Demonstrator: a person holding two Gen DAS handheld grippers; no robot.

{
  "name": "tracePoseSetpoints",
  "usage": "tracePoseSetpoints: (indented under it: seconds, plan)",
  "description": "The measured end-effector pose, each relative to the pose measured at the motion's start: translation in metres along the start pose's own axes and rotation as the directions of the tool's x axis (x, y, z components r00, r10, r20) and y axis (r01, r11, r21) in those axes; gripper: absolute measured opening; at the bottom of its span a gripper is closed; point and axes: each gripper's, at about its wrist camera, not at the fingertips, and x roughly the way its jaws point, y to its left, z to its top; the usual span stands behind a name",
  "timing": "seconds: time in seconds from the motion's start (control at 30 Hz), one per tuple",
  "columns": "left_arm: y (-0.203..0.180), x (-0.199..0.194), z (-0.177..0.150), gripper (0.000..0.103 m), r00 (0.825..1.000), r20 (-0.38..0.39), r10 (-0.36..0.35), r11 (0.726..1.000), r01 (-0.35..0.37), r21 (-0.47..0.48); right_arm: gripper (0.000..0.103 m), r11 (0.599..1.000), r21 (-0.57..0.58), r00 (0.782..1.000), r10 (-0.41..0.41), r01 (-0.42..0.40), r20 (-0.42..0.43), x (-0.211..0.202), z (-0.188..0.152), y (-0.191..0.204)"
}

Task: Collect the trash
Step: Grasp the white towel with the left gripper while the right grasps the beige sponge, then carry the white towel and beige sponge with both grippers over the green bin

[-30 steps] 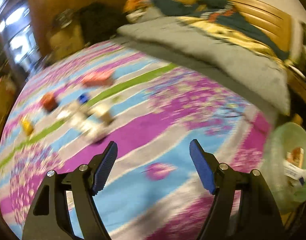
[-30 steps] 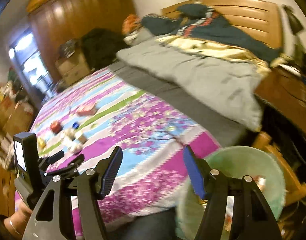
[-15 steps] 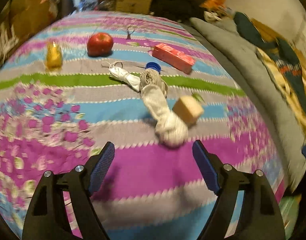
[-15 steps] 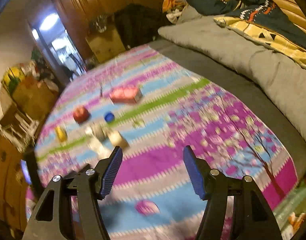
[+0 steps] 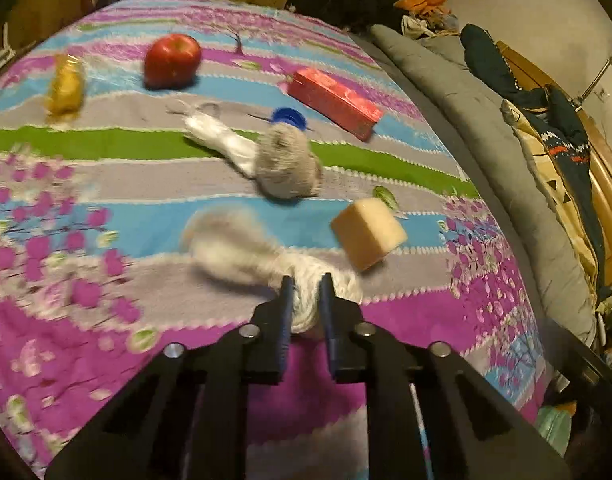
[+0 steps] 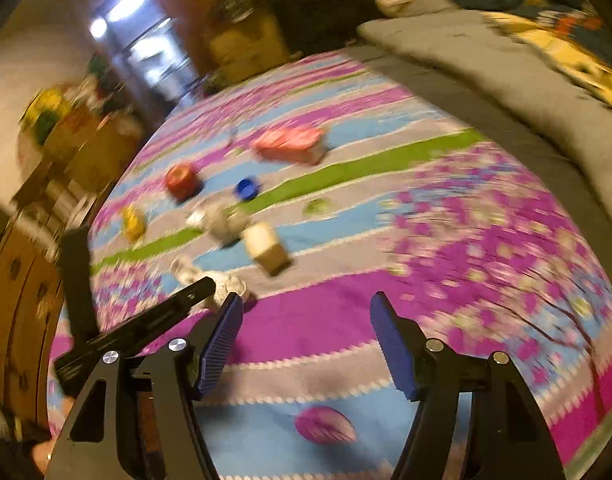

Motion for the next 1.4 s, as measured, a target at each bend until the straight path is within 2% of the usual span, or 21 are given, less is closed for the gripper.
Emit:
tracePoseSetpoints:
  seconds: [0.1, 0.2, 0.3, 0.37, 0.4, 0.43, 0.5, 0.57, 0.63, 0.8, 1.13, 1.4]
  plan:
    - [0.02, -0.022, -0.007, 0.011, 1.0, -0.003, -0.001, 0.999, 0.001, -0.046, 0.068, 0.992, -0.11, 0.997, 0.049, -0.054, -0.054, 0.042, 0.013, 0.025]
    - [0.039, -0.048, -0.014, 0.011, 1.0, 0.013, 0.027, 0.998, -0.027, -0.055, 0.068, 0.979, -0.179, 0.991, 0.076, -0.095, -0.112, 0.077, 0.024, 0.045]
    - [0.054, -0.061, -0.018, 0.011, 0.999, 0.006, 0.048, 0.997, -0.047, -0.061, 0.066, 0.971, -0.233, 0.991, 0.031, -0.061, -0.134, 0.113, 0.035, 0.056]
    - [0.061, -0.07, -0.02, 0.011, 0.999, 0.016, 0.045, 0.997, -0.044, -0.065, 0.048, 0.972, -0.232, 0.986, 0.002, -0.041, -0.167, 0.135, 0.04, 0.055]
    - [0.064, -0.075, -0.021, 0.011, 0.999, 0.023, 0.037, 0.998, -0.036, -0.06, 0.044, 0.972, -0.231, 0.984, -0.01, -0.032, -0.18, 0.142, 0.04, 0.054]
    - [0.066, -0.079, -0.022, 0.011, 0.999, 0.028, 0.035, 0.998, -0.034, -0.05, 0.032, 0.971, -0.238, 0.985, -0.032, -0.009, -0.169, 0.145, 0.041, 0.054]
    - [0.067, -0.085, -0.024, 0.011, 0.999, 0.033, 0.038, 0.999, -0.037, -0.029, 0.03, 0.976, -0.216, 0.987, -0.02, -0.015, -0.16, 0.143, 0.042, 0.048]
    - [0.067, -0.088, -0.026, 0.011, 0.998, 0.037, 0.042, 0.999, -0.041, -0.017, 0.028, 0.983, -0.179, 0.989, 0.016, -0.042, -0.145, 0.134, 0.04, 0.043]
    - [0.066, -0.091, -0.028, 0.011, 0.998, 0.039, 0.048, 0.999, -0.047, -0.01, 0.027, 0.982, -0.184, 0.992, 0.01, -0.034, -0.128, 0.123, 0.035, 0.045]
    - [0.058, -0.102, -0.028, 0.011, 0.997, 0.059, 0.049, 0.999, -0.049, 0.006, 0.026, 0.987, -0.139, 0.995, 0.074, -0.083, -0.073, 0.072, 0.019, 0.052]
    - [0.026, -0.128, -0.031, 0.011, 0.992, 0.109, 0.068, 0.992, -0.079, 0.096, 0.026, 0.978, -0.099, 0.983, 0.18, -0.183, -0.035, -0.035, -0.046, 0.075]
    - [-0.019, -0.144, -0.027, 0.011, 0.988, 0.136, 0.08, 0.974, -0.106, 0.202, 0.026, 0.99, -0.055, 0.989, 0.13, -0.126, 0.074, -0.121, -0.059, 0.053]
